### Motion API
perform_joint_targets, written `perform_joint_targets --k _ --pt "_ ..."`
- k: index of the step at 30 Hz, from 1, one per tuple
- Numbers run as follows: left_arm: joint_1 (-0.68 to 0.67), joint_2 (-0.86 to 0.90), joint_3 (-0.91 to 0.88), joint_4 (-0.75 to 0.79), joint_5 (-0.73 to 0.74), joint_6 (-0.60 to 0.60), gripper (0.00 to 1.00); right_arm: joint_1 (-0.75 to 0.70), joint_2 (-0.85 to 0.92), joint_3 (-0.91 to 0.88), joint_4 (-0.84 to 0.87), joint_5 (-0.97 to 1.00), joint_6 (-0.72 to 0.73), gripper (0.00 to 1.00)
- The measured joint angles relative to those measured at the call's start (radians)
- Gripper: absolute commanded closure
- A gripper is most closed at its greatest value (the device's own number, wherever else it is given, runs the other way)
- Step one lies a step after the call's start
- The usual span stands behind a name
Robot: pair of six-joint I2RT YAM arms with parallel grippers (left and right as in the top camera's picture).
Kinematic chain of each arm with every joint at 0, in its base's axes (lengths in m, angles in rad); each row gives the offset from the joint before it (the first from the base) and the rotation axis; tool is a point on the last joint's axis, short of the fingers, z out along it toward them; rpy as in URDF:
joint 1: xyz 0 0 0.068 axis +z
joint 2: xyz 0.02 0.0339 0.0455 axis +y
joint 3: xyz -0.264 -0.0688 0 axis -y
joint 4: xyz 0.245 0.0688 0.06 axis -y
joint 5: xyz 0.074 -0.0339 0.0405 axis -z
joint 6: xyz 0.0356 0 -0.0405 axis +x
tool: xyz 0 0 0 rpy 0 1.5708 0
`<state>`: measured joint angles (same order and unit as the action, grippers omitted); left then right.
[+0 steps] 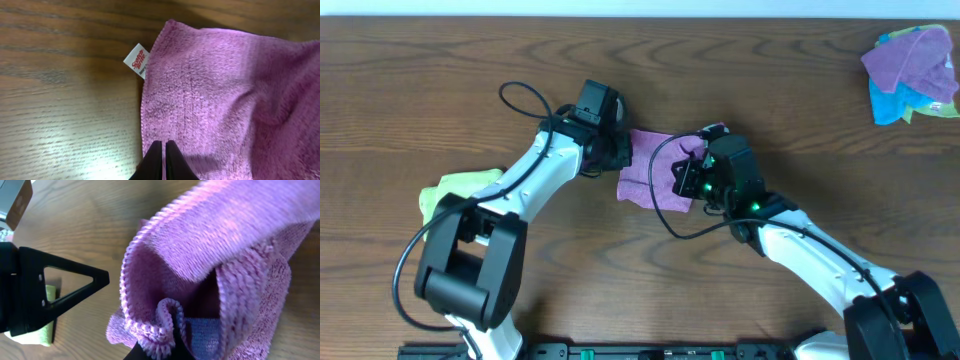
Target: Fold the cloth
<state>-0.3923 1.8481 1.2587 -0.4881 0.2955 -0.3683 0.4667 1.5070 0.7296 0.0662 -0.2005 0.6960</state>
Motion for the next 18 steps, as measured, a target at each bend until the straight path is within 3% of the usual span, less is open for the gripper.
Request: perform_joint_targets --k 8,18 --pt "0.054 -0.079 0.000 -0.077 -0.022 0.007 0.94 0.037 0.010 0.042 -0.021 0.013 0.000 0.99" --pt "0.125 -0.118 0.000 -0.159 -0.033 0.011 0.94 0.103 0.163 0.199 -0.089 0.018 -0.018 0.99"
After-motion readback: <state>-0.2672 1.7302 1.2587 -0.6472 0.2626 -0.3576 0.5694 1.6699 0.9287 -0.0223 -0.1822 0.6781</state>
